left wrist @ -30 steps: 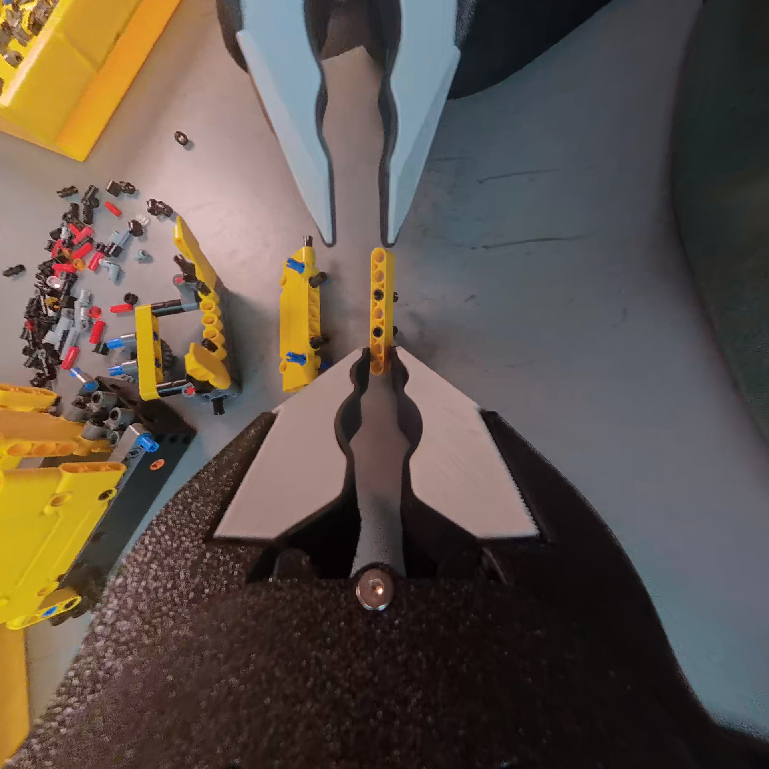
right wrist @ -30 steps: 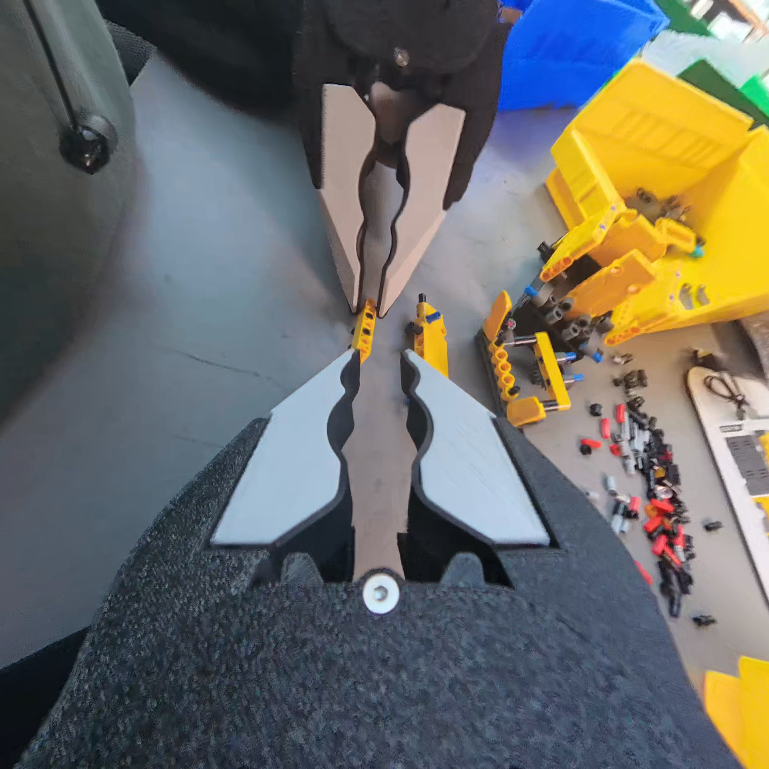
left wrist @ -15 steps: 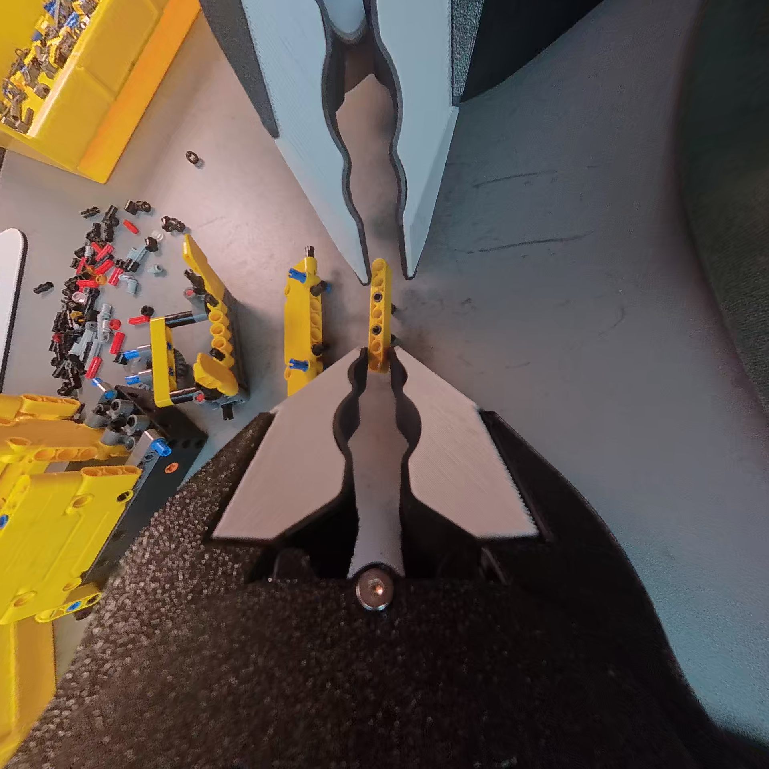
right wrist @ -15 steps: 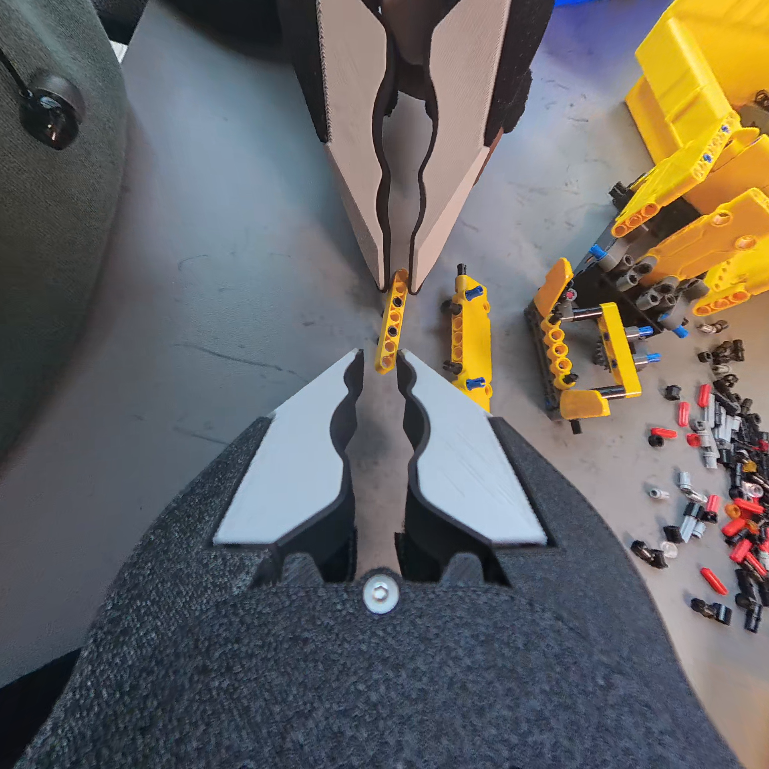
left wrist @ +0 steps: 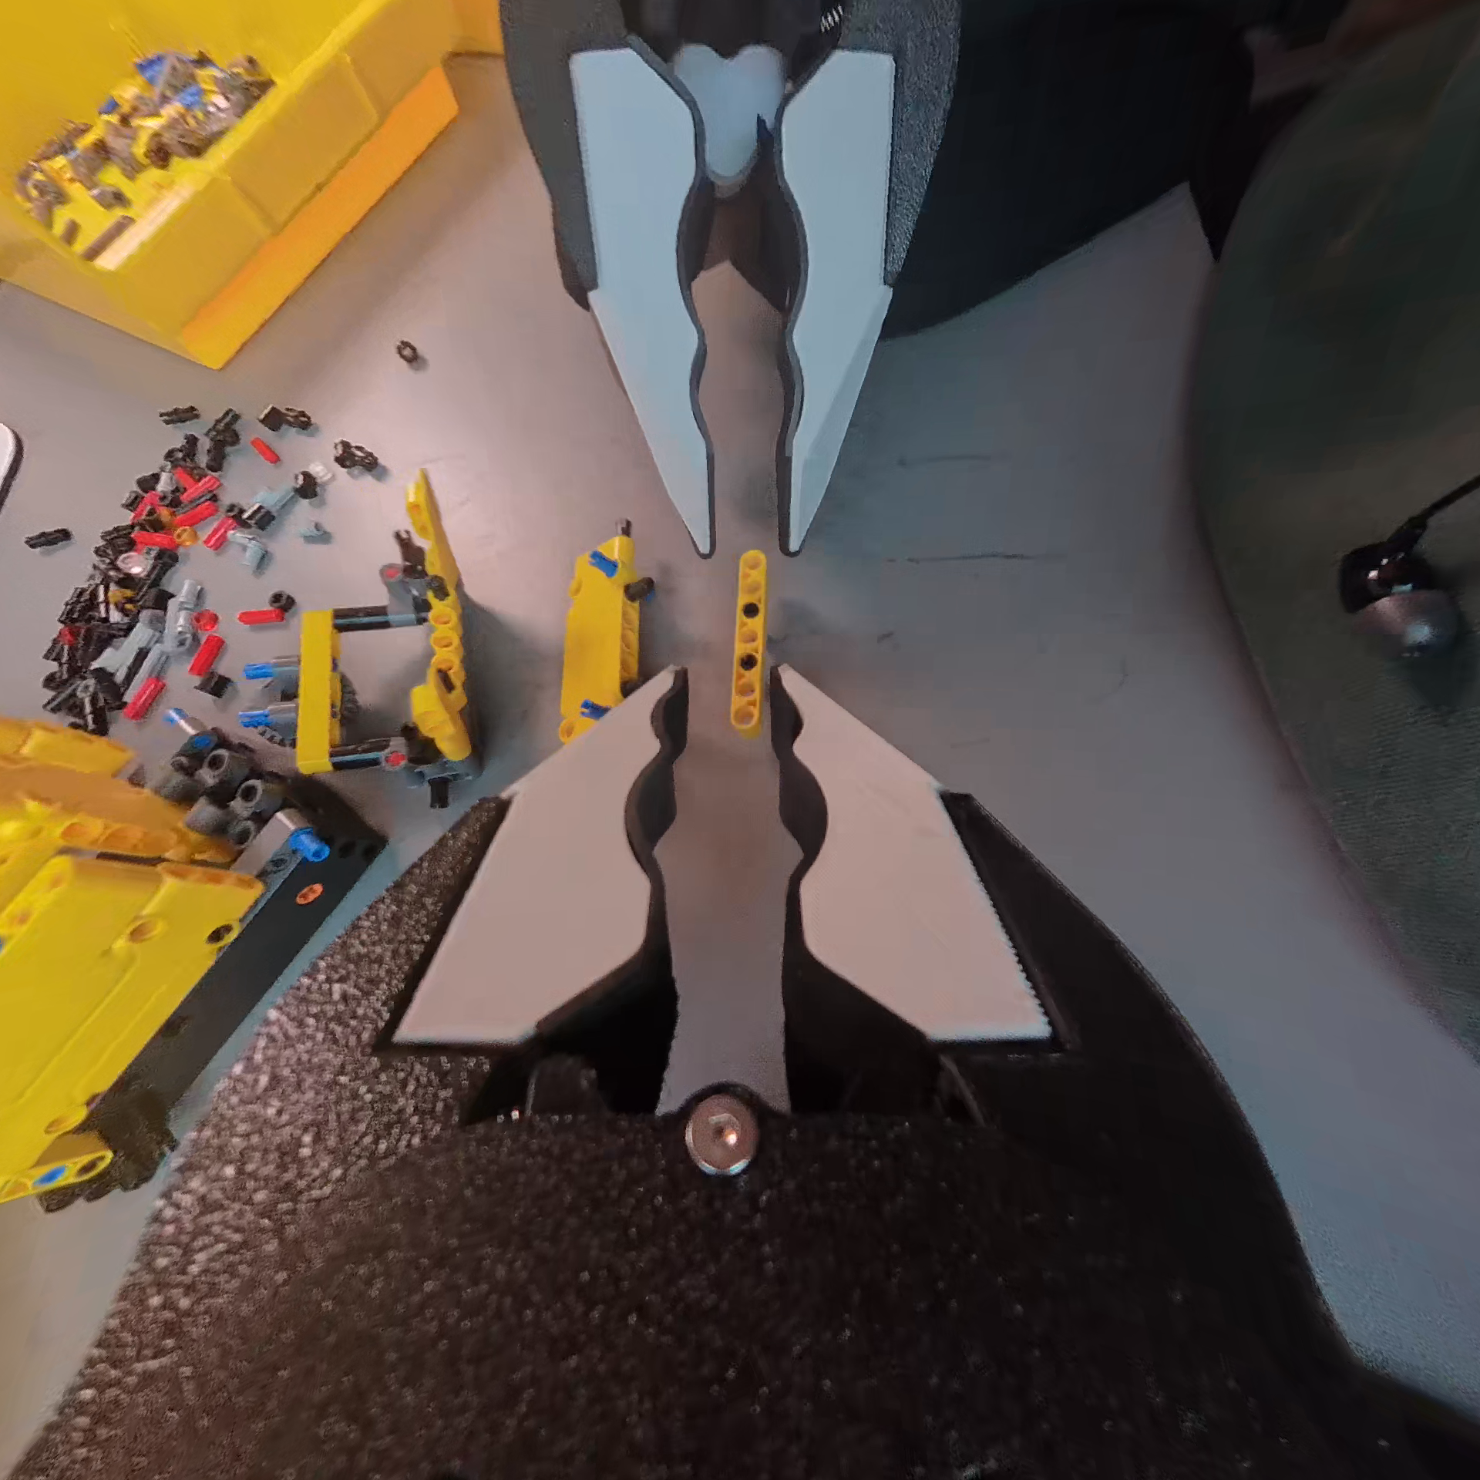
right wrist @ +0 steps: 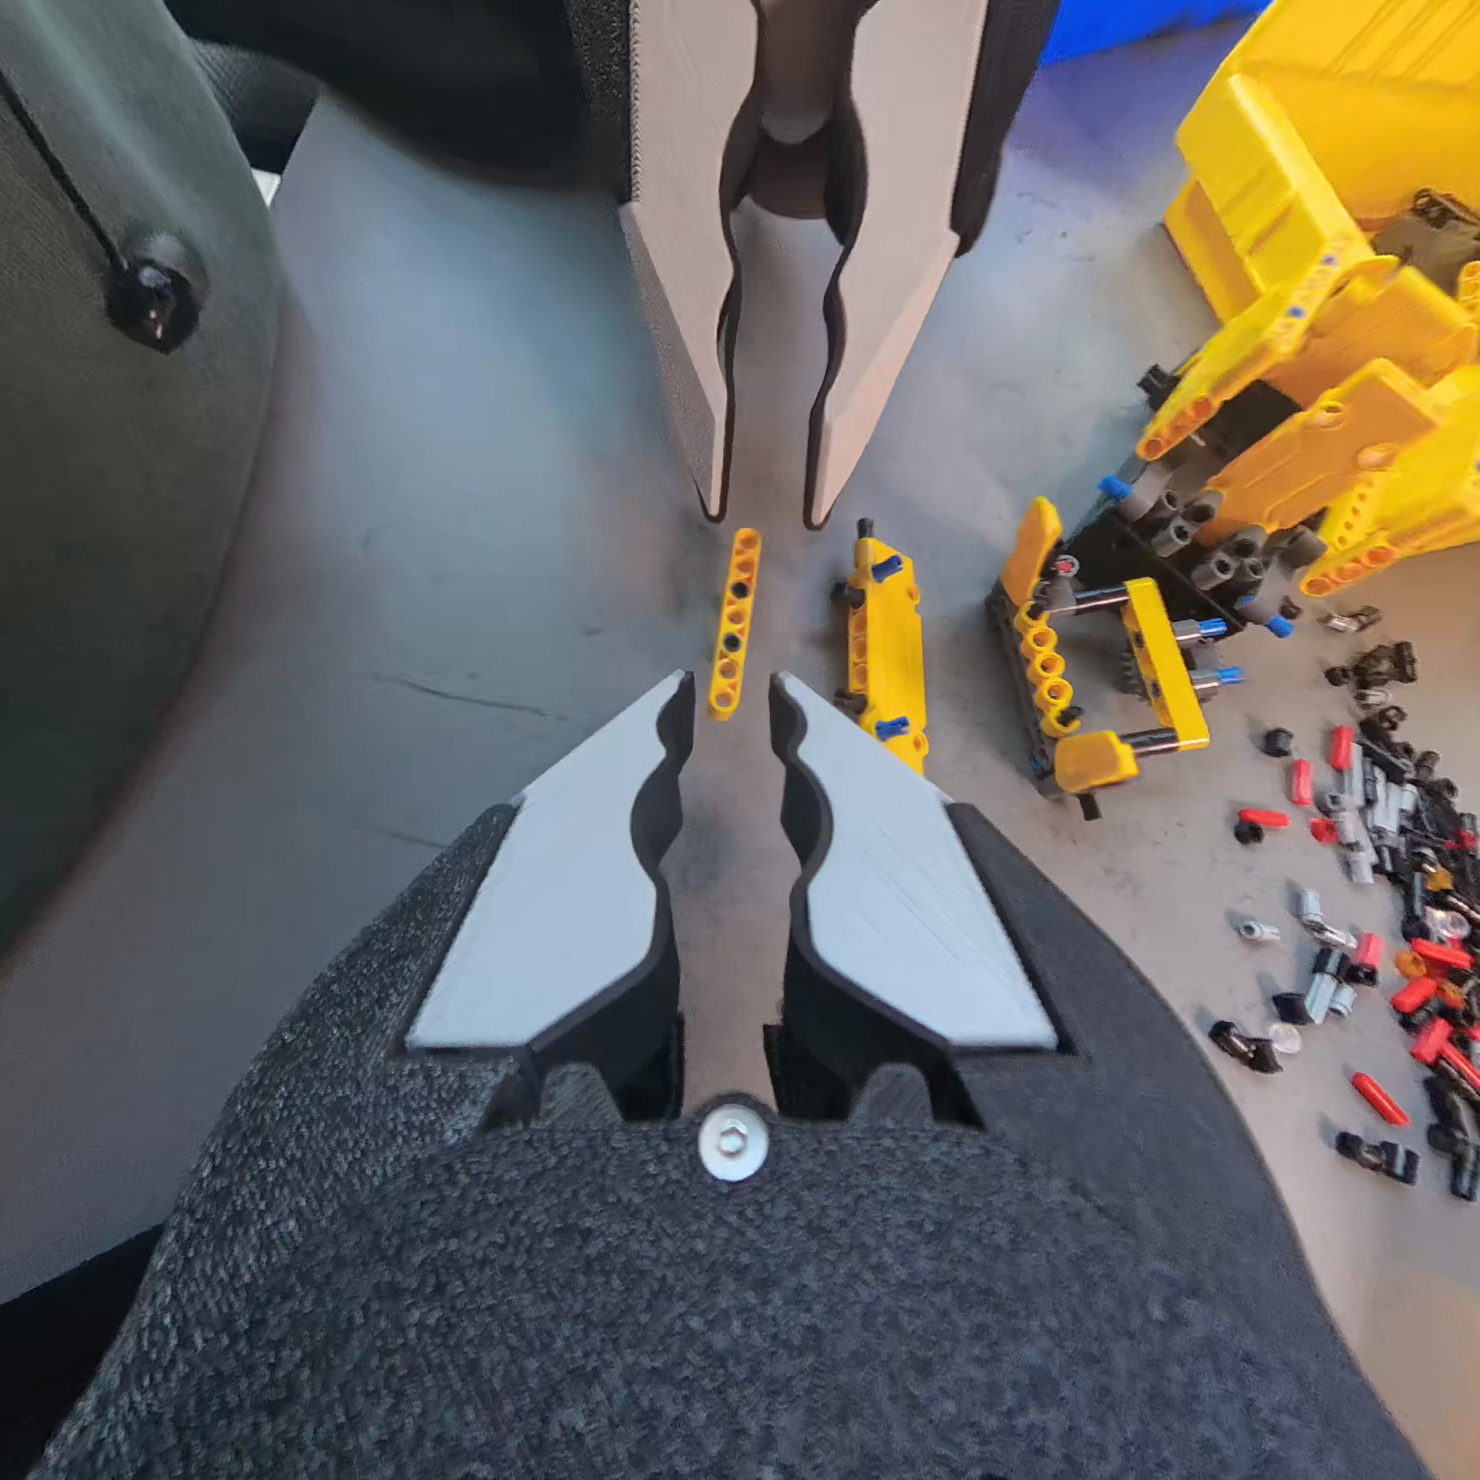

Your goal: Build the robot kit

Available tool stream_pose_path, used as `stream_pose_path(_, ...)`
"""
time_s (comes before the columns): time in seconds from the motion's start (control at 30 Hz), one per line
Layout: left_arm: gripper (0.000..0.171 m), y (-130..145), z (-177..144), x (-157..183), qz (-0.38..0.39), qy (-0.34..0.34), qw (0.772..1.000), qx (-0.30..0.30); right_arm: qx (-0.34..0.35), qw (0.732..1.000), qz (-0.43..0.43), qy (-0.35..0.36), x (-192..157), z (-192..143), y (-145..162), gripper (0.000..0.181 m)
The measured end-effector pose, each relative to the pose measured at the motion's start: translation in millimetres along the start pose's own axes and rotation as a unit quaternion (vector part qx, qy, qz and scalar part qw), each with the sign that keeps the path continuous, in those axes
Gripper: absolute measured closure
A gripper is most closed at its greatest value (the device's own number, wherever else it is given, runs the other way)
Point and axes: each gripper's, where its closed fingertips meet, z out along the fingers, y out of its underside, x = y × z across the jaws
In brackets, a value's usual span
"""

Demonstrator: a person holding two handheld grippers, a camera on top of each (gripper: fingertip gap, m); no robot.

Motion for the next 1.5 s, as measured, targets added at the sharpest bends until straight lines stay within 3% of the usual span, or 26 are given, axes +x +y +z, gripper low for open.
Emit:
stream_pose_path(0.13, 0.149, 2.0, -16.2, -27.9, -0.093, -0.021, 0.995, 0.024, 0.038, 0.995, 0.083, 0.04, 33.5, -22.3, -3.5, 0.161)
stream_pose_path(0.27, 0.15, 24.2, -10.6, -39.3, -0.129, -0.033, 0.991, -0.016, -0.02, 0.993, 0.113, 0.037, 44.6, -16.0, 24.0, 0.16)
stream_pose_path(0.4, 0.149, 36.3, 0.8, -35.9, -0.124, -0.023, 0.99, -0.055, -0.038, 0.992, 0.119, 0.005, 42.4, -4.0, 27.9, 0.158)
stream_pose_path(0.6, 0.142, 30.5, 8.7, -36.6, -0.114, -0.018, 0.992, -0.055, -0.057, 0.99, 0.123, -0.026, 44.8, 6.8, 26.7, 0.148)
stream_pose_path(0.73, 0.136, 31.8, 16.2, -35.4, -0.115, -0.005, 0.991, -0.07, -0.07, 0.991, 0.109, -0.032, 41.0, 12.1, 28.6, 0.154)
stream_pose_path(0.9, 0.146, 29.3, 18.8, -33.0, -0.101, -0.004, 0.992, -0.07, -0.067, 0.994, 0.088, -0.021, 38.3, 12.1, 26.9, 0.156)
stream_pose_path(1.27, 0.147, 8.5, 8.5, -31.9, -0.026, -0.052, 0.998, -0.018, 0.004, 0.993, 0.113, -0.033, 33.9, -3.9, 8.6, 0.153)
stream_pose_path(1.5, 0.147, 6.0, 5.2, -27.9, 0.012, -0.069, 0.997, -0.022, 0.031, 0.991, 0.123, -0.047, 30.3, -6.6, 1.0, 0.157)
